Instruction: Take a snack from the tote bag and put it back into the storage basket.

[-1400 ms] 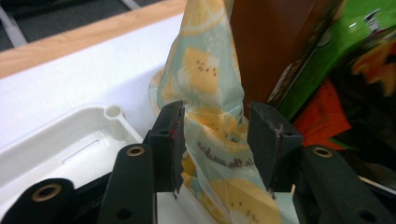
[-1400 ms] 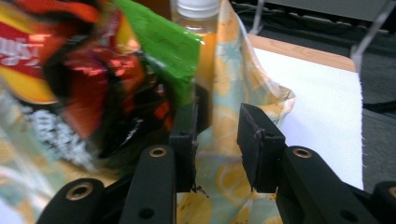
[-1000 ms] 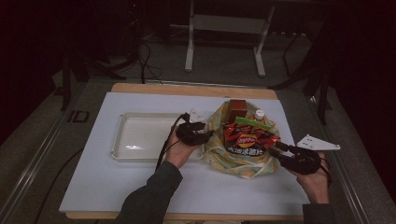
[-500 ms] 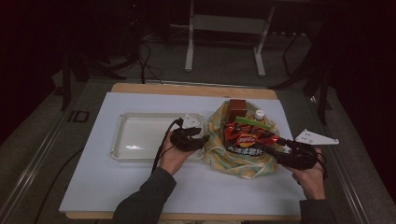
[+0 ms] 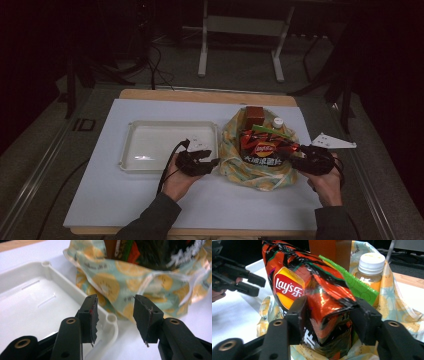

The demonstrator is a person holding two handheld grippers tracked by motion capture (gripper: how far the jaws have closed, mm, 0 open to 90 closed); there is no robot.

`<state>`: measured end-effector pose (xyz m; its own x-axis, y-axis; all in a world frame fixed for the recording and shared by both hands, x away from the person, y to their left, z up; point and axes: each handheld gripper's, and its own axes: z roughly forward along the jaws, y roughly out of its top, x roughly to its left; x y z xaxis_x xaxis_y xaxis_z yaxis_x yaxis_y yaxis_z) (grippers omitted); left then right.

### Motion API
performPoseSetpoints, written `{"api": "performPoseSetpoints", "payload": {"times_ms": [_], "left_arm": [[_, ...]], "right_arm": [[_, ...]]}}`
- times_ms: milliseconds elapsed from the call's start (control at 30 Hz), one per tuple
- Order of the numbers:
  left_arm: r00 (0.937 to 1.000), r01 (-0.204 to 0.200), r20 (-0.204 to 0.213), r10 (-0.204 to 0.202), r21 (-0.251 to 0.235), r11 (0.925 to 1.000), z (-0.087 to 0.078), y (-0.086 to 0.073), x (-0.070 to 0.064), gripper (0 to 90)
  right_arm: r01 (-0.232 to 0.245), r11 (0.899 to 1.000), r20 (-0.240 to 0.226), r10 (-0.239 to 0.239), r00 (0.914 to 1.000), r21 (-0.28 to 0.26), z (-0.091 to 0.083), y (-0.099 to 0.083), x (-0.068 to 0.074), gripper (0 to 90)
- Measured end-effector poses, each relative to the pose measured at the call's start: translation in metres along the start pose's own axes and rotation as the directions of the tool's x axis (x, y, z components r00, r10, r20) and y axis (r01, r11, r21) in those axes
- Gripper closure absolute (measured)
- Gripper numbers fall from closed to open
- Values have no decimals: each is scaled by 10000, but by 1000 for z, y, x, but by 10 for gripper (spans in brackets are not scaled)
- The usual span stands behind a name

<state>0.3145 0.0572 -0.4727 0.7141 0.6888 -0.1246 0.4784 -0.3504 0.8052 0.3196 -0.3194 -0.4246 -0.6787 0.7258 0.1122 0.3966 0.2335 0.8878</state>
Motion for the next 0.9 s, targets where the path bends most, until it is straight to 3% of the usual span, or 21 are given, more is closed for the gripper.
{"api": "performPoseSetpoints", "payload": {"times_ms": [300, 533, 800, 900], "left_arm": [[9998, -193, -23, 193, 256, 9995, -26, -24, 1, 543], [9993, -105, -362, 113, 228, 9997, -54, -43, 8, 543], [9978, -57, -662, 91, 512, 9987, -63, -63, 16, 547], [9960, 47, -897, 17, 710, 9975, -63, -76, 21, 549]], "right_arm": [[-67, 9999, -173, 68, 9998, 77, 5, 3, -5, 599], [-253, 9997, -432, 255, 9987, 47, 8, 4, -7, 731], [-325, 9995, -401, 327, 9987, 42, 7, 5, -7, 808], [-699, 9975, -291, 701, 9971, 53, 6, 7, -8, 848]]}}
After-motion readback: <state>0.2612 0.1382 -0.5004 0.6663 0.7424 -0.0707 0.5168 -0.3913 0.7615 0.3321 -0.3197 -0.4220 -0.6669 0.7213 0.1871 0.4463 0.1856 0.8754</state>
